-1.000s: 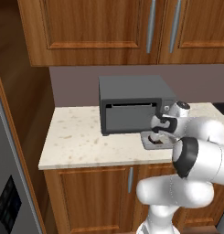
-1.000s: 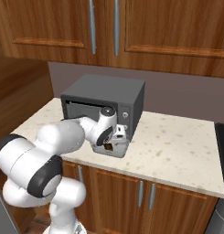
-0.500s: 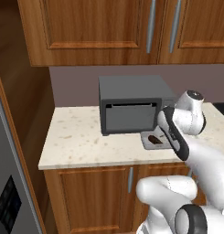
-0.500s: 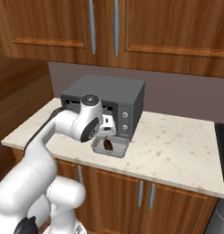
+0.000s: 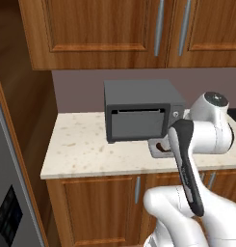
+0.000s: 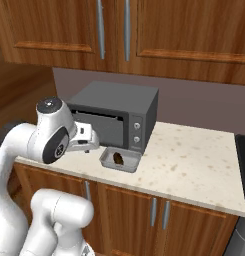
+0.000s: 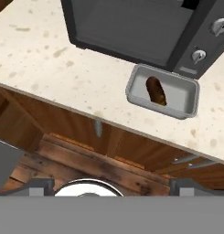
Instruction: Take the sweet potato and cucumber out of the freezer and place them in the tupperware container on the counter. Then put the tupperware containing the vegetables back in the freezer.
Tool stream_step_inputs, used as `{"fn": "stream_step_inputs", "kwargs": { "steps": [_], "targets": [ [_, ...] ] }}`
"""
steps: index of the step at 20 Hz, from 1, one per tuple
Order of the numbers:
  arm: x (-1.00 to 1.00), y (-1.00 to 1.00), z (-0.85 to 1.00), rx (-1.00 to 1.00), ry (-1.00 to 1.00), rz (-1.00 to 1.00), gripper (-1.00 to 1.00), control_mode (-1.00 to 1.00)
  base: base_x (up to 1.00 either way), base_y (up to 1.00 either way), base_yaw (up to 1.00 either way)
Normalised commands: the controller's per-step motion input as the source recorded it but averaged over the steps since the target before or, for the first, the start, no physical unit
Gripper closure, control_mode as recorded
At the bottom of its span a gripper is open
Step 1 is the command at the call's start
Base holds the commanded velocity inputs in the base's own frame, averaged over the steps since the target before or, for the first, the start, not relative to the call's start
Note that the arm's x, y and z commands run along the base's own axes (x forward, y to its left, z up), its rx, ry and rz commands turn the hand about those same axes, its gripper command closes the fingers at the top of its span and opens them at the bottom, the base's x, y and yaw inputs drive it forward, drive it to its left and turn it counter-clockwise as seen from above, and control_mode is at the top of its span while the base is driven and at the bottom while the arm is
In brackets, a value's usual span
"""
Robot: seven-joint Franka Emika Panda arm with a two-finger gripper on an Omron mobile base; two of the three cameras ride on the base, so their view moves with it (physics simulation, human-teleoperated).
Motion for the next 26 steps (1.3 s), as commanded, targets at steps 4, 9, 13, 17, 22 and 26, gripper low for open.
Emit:
{"fn": "stream_step_inputs", "kwargs": {
  "steps": [4,9,13,17,22,26],
  "targets": [
    [-1.00,0.26,0.35,0.00,0.00,-0.06,-1.00,-1.00,0.00,0.00,0.00],
    [-0.88,0.11,0.10,0.00,0.00,-0.03,-1.00,-1.00,0.00,0.00,0.00],
    [-0.88,0.17,0.00,0.00,0.00,-0.02,-1.00,-1.00,0.00,0.00,0.00],
    [0.00,0.00,0.00,0.00,0.00,0.00,-1.00,1.00,-1.00,0.16,-0.07],
    [0.00,0.00,0.00,0.00,0.00,0.00,-1.00,1.00,-1.00,0.46,-0.09],
    [0.00,0.00,0.00,0.00,0.00,0.00,-1.00,1.00,-1.00,1.00,0.00]
  ]
}}
